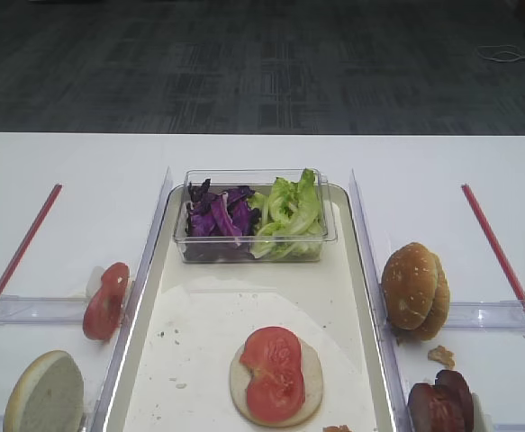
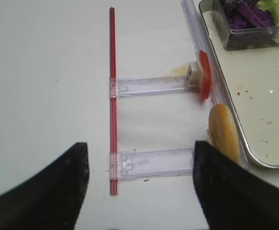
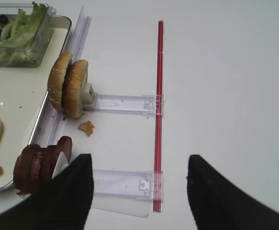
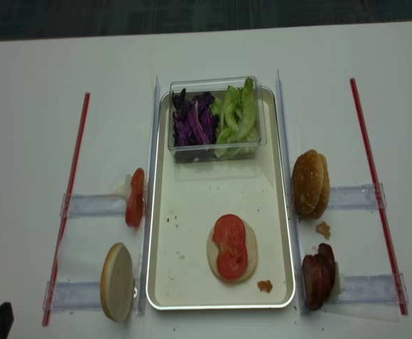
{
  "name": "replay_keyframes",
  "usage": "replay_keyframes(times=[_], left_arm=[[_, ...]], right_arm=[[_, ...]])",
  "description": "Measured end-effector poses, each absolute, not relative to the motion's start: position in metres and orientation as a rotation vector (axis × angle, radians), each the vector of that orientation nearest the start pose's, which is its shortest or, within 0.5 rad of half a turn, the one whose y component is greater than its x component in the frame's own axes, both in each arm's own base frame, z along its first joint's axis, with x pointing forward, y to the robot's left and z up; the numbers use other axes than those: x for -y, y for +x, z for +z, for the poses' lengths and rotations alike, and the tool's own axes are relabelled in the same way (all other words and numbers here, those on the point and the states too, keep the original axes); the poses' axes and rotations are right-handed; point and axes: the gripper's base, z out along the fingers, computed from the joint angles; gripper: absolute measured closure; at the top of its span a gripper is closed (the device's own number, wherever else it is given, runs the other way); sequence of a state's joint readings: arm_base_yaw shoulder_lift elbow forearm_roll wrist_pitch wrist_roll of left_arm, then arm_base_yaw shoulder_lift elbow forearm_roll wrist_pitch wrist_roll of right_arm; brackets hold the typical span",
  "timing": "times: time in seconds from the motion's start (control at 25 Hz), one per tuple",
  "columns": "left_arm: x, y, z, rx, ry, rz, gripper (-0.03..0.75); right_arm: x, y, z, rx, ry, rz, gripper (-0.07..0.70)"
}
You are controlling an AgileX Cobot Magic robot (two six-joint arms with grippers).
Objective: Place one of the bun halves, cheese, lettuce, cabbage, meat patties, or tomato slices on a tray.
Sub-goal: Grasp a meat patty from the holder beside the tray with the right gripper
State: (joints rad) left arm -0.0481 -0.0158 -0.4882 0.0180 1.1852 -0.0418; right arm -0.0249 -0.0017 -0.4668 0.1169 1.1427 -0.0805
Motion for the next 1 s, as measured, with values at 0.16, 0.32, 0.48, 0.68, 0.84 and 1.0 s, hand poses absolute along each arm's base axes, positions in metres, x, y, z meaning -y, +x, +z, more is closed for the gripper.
replay_keyframes(times=[0.16,0.32,0.48,0.68,0.84,1.0], left_arm=[[-0.002,-0.012,0.264,-2.165,0.005,-0.03,0.276],[-0.002,-0.012,0.264,-2.165,0.005,-0.03,0.276],[-0.002,-0.012,0.264,-2.165,0.005,-0.03,0.276],[-0.002,-0.012,0.264,-2.165,0.005,-0.03,0.276],[-0.002,-0.012,0.264,-2.165,0.005,-0.03,0.276],[-0.002,-0.012,0.264,-2.165,0.005,-0.03,0.276]], right_arm=[[-0.01,0.006,0.262,-2.23,-0.066,0.088,0.155],[-0.009,0.017,0.261,-2.313,-0.062,0.094,0.155],[-0.009,0.026,0.26,-2.375,-0.059,0.099,0.155],[-0.009,0.031,0.262,-2.439,-0.06,0.105,0.155],[-0.009,0.032,0.27,-2.496,-0.065,0.11,0.155],[-0.009,0.037,0.278,-2.54,-0.051,0.122,0.155]])
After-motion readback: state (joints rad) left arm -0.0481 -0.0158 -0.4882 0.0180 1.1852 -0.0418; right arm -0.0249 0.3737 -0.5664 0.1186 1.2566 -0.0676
